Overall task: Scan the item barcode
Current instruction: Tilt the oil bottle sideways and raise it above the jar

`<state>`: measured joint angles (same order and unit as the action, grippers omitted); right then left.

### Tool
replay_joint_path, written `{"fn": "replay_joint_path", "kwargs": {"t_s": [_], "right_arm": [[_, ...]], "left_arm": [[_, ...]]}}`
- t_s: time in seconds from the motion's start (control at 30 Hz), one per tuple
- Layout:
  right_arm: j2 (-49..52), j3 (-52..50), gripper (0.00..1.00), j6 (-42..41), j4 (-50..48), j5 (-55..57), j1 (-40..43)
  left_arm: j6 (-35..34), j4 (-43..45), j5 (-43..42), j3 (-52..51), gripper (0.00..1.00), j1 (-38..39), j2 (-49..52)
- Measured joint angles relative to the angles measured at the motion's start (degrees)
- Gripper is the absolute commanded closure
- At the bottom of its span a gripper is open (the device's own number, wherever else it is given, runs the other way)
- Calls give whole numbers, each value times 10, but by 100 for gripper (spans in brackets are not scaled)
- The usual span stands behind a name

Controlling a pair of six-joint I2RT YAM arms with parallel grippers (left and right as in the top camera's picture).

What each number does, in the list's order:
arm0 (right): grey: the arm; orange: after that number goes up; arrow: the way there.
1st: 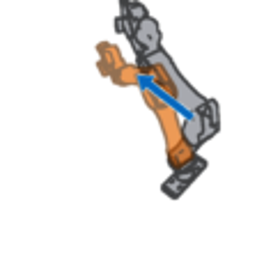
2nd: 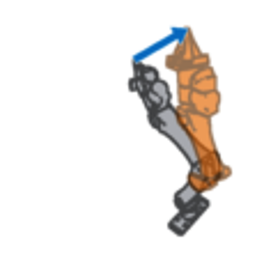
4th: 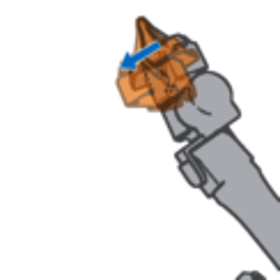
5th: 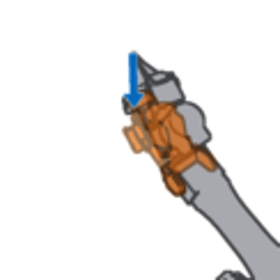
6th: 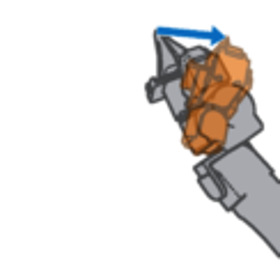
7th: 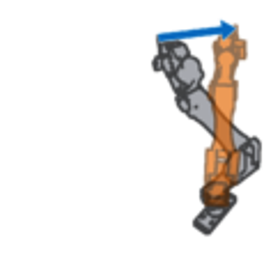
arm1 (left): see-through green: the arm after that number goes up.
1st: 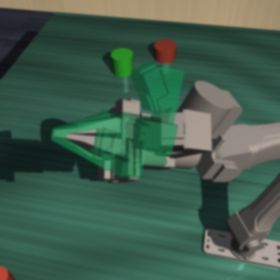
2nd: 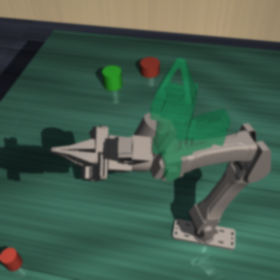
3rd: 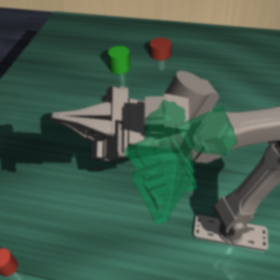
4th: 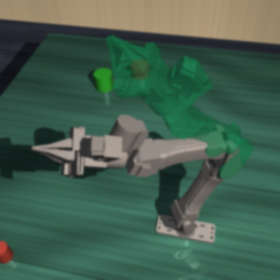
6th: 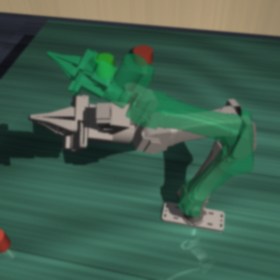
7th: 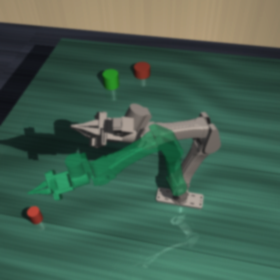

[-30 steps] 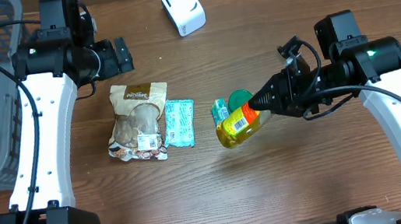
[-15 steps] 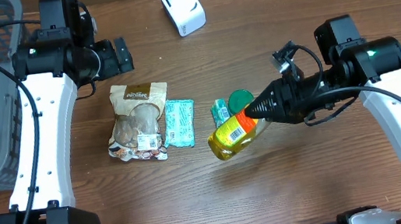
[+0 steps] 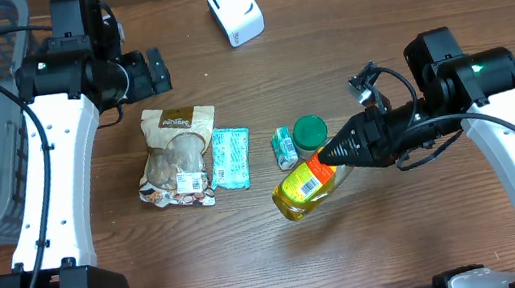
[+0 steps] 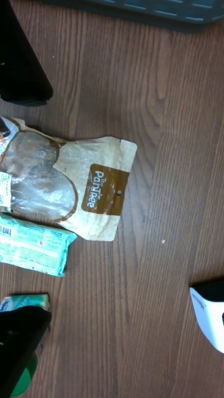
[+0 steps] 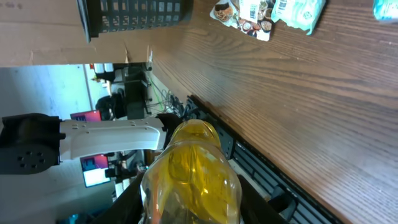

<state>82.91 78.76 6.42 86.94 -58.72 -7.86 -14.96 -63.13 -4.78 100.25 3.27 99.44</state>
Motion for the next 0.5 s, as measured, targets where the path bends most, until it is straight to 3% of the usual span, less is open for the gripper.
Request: {"fn": "replay_joint_path", "kwargs": {"t_s": [0.5], "right_arm": [[0,0,70,11,-19,3,0]], "left_arm": [[0,0,0,0,0,0,0]]}}
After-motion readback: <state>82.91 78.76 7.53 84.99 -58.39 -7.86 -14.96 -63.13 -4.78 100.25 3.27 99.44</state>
